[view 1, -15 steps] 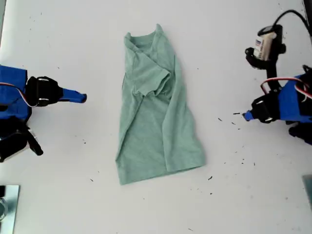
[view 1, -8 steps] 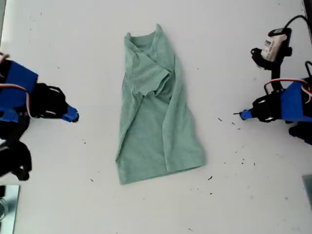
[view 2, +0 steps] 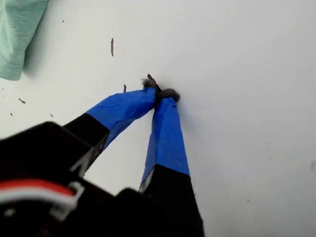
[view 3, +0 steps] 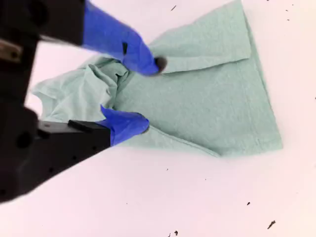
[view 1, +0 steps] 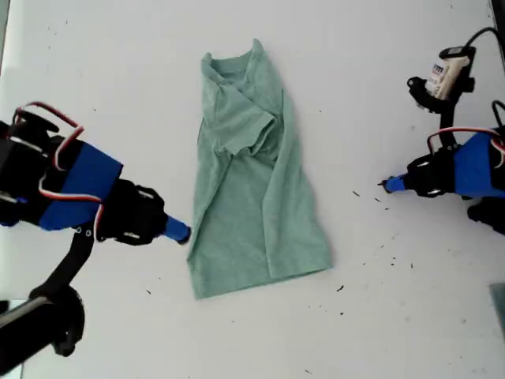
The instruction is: Fold t shirt
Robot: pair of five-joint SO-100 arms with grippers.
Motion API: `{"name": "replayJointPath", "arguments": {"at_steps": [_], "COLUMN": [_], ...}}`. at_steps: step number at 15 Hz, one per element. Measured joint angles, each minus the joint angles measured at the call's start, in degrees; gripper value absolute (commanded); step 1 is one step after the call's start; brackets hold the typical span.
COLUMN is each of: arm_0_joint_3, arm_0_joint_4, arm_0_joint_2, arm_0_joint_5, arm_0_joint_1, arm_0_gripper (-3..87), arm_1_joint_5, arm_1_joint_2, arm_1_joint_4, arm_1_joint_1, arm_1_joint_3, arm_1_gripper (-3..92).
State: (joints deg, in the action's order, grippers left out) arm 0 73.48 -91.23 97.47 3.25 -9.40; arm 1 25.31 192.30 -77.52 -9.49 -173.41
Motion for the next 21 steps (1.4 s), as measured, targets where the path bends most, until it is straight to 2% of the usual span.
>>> {"name": "replayJointPath", "arguments": {"at_steps": [4, 6, 7, 10, 12, 14, 16, 18, 20, 21], "arm_0_joint_3": [0.35, 4.31, 7.82, 21.27, 25.93, 25.05, 24.87, 24.87, 25.49, 25.58], "arm_0_joint_4": [0.00, 2.29, 4.92, 17.67, 26.19, 30.50, 31.46, 29.97, 23.55, 22.32], "arm_0_joint_2": [-4.83, -8.70, -10.20, -11.43, -14.94, -18.46, -19.60, -17.23, -14.24, -12.30], "arm_0_joint_5": [0.26, 1.41, 1.93, 4.04, 3.96, 4.04, 5.63, 7.65, 8.61, 8.61], "arm_0_joint_1": [-0.44, -0.44, -0.44, -0.44, -0.53, -1.05, -1.14, -1.14, -1.14, -1.14], "arm_0_gripper": [29.3, 28.8, 28.6, 24.9, 17.9, -0.2, -0.3, -0.2, -0.2, -0.2], "arm_1_joint_5": [0.00, 0.00, 0.00, 0.00, 0.00, 0.00, 0.00, 0.00, 0.00, 0.00], "arm_1_joint_2": [3.69, 3.69, 3.87, 4.39, 4.48, 4.66, 5.19, 5.36, 5.80, 6.06], "arm_1_joint_4": [-1.14, -1.14, -1.14, -1.32, -1.41, -1.58, -1.76, -1.76, -1.85, -1.85], "arm_1_joint_1": [0.00, -0.09, -0.09, -0.09, -0.09, -0.09, -0.09, 0.00, 0.35, 0.35], "arm_1_joint_3": [-0.18, -0.26, -0.26, -0.35, -0.35, -0.35, -0.35, -0.44, -0.44, -0.44], "arm_1_gripper": [2.2, 2.2, 2.2, 2.2, 2.2, 2.2, 2.2, 2.2, 2.2, 2.2]}}
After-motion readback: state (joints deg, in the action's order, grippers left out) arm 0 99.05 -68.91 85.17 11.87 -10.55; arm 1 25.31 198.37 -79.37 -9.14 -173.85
